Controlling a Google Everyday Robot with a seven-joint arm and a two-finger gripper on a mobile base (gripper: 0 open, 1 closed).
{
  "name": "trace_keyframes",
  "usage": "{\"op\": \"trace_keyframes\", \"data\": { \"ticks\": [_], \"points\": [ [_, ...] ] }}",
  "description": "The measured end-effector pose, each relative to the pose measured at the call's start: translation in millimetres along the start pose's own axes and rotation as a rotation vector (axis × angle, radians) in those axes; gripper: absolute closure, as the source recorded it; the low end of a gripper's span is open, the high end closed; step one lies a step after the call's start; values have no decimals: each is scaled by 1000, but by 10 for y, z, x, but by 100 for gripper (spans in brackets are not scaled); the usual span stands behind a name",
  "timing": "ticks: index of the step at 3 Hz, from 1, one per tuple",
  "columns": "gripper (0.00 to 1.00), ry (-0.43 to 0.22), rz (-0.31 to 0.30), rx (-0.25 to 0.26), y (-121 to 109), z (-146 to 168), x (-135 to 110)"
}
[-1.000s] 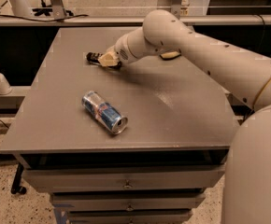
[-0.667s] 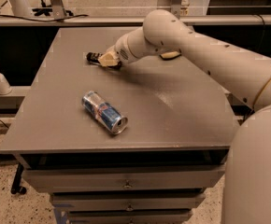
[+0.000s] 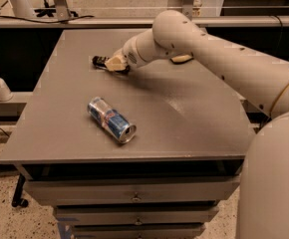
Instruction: Pick rxbar chocolate
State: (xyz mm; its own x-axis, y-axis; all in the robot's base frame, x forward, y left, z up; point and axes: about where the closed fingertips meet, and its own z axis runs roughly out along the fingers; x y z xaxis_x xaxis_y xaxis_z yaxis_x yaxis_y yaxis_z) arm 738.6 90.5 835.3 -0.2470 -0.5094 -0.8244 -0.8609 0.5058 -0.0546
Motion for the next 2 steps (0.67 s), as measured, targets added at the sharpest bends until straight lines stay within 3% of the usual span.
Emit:
{"op": "trace_keyframes", "data": {
  "ticks": [2],
  "points": [
    [100,0,0,0,0,-3,-5]
  ]
}}
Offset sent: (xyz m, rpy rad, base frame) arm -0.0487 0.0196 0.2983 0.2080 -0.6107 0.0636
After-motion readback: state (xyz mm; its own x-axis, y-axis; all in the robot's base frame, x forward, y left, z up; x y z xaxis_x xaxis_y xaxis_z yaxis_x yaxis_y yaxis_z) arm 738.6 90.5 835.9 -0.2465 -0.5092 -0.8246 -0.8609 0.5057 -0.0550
